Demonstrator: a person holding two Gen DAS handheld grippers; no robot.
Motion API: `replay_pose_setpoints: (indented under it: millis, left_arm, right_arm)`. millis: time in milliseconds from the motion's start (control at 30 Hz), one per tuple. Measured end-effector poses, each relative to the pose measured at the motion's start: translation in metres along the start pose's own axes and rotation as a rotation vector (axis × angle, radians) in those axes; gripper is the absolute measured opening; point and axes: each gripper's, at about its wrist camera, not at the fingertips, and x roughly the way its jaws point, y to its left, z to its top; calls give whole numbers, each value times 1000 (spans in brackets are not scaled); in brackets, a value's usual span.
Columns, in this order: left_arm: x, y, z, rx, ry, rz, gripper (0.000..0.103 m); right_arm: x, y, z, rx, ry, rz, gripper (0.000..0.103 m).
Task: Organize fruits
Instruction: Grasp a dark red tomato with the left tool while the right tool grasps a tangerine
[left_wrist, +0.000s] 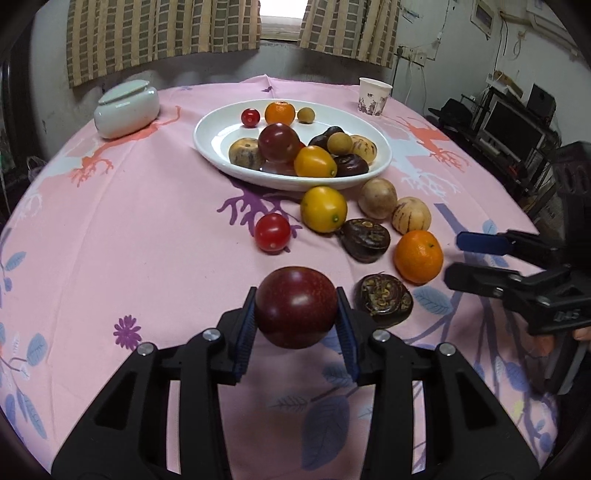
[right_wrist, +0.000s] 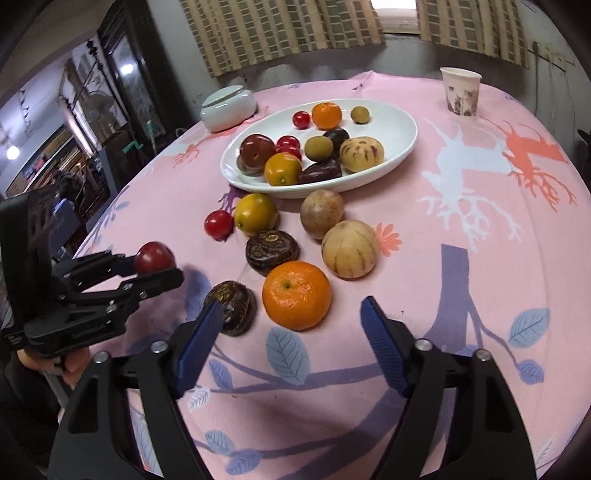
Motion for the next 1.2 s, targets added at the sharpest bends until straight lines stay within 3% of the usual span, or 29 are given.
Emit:
replay_pose_setpoints:
  millis: [133,367,533,900,1033,1200]
  left_arm:
    - [-4,2,-1,7,-16,-11,40]
    - [-5,3,-1,14,-20,-36,40]
    - [-1,5,-2,4,-5,-40,40]
    - [-6,6,1,-7,-10,-17,40]
    - [-22,10,11,-35,-17,-62,40]
    - [-42,16,42,5,-60,2,40]
  right_arm:
    - [19,10,1,-26,57,-72,51]
    - [39,28,7,-101,88,-169,50]
    - [41,29,3,-151,62,-202,44]
    - [-25,3,-6,-70,-53,-188,44]
    - [-52,-3,2,-72,-111,-185,44]
    - [-70,-3,27,-105,-173,-175,44]
